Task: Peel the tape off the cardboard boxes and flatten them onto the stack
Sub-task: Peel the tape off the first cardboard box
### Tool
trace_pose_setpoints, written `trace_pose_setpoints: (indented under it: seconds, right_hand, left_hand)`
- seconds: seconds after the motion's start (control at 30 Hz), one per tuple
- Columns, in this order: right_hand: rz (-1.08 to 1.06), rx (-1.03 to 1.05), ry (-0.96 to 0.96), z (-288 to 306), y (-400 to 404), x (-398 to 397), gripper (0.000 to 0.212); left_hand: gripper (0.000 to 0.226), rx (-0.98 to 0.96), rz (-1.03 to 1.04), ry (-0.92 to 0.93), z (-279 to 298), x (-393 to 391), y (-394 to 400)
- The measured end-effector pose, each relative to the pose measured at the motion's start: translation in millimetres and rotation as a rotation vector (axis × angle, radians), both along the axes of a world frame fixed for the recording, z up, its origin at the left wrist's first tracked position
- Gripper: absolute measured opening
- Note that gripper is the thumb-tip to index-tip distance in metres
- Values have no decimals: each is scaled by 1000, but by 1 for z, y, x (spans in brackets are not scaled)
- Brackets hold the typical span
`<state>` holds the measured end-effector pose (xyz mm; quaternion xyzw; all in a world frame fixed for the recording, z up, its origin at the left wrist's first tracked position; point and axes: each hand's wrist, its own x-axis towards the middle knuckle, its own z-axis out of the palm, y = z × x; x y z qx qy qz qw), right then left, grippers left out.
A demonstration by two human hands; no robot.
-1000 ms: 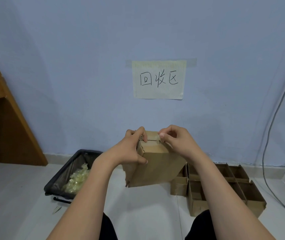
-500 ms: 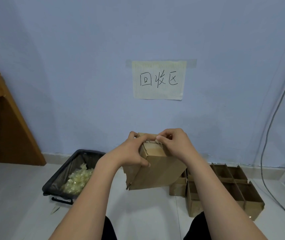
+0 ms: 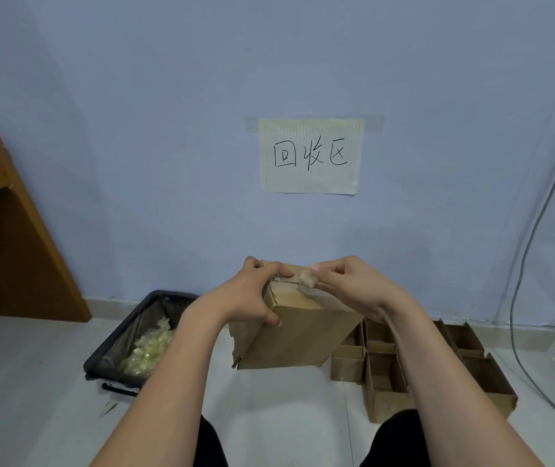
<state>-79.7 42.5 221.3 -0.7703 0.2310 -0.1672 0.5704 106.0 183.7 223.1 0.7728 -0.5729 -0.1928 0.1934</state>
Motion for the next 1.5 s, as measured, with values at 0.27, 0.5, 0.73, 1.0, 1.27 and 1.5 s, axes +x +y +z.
trace_pose_setpoints:
  seconds: [0.27,0.5,0.73,1.0,1.27,1.5]
  right_hand:
    - [-248,-192,33,-4,4,10,26]
    - [-312,-301,120,-1,11,12,11]
    - [-334,-279,208,-2,9,13,23]
    - [-262,-338,219,-4,10,13,29]
    - [-218,-357,273,-1,11,13,16]
    - [-210,-403,352,-3,14,17,10]
  left_hand:
    - [88,10,10,12,-2,1,-3]
    - [88,23,5,9,-4,-3,-4]
    - [89,58,13,-4,-4,-3,-2]
    - [90,55,4,8,-4,-5,-4]
    - [87,68,23,4,-6,0,-1]
    - [81,115,21,-45,-6,4,3]
